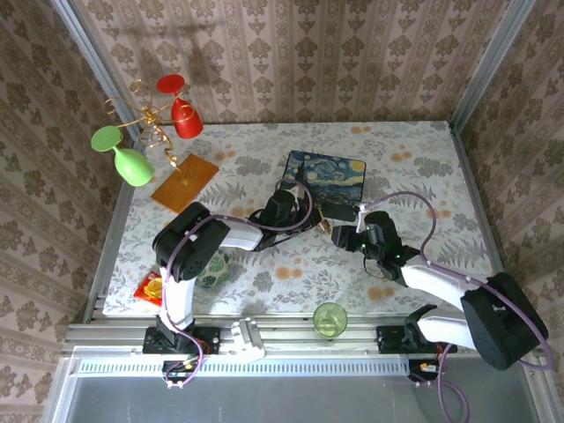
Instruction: Unlock a padlock with a key
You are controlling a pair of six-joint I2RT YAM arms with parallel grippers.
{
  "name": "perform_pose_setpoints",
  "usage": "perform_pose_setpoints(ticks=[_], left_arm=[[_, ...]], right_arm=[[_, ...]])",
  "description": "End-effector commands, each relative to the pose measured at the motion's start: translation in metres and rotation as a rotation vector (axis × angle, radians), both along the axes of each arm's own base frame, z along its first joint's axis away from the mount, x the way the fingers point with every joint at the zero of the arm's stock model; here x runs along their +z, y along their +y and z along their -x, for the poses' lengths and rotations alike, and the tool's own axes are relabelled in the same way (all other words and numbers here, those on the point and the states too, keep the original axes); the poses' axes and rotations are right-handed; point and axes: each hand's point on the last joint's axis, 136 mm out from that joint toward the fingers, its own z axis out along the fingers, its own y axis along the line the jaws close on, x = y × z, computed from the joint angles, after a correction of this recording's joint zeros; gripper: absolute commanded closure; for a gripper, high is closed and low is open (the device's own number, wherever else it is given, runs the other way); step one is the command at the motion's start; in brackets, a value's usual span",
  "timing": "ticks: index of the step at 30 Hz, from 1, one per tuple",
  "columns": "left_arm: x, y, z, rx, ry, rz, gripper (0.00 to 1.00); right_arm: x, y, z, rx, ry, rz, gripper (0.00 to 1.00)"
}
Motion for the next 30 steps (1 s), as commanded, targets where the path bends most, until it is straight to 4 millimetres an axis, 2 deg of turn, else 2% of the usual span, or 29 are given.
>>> perform_pose_setpoints(ticks=[1, 6, 10, 15, 20, 25, 30], left_arm=[[0.033, -0.011, 0.002, -0.049, -0.063, 0.046, 1.0], [0.04, -0.011, 0.002, -0.05, -0.063, 0.065, 1.0], [0.044, -0.013, 0.004, -0.057, -0.059, 0.086, 1.0], [0.047, -0.014, 0.009, -0.069, -0.054, 0.09, 1.0], [0.048, -0.019, 0.017, -0.092, -0.043, 0.102, 1.0], [0.044, -0.018, 0.023, -0.099, -0.034, 0.089, 1.0], [0.048, -0.017, 0.02, -0.091, -0.043, 0.094, 1.0]], right_arm=[[-0.027, -0.003, 0.007, 0.044, 0.07, 0.162, 0.59], [-0.047, 0.008, 0.007, 0.074, 0.103, 0.184, 0.61], [-0.055, 0.009, 0.0, 0.074, 0.108, 0.211, 0.69], [-0.049, 0.011, -0.013, 0.064, 0.053, 0.213, 0.77], [-0.036, 0.029, -0.026, 0.116, -0.028, 0.158, 0.86], [-0.024, 0.031, -0.035, 0.116, -0.085, 0.159, 0.88], [-0.028, 0.024, -0.034, 0.108, -0.06, 0.211, 0.86]])
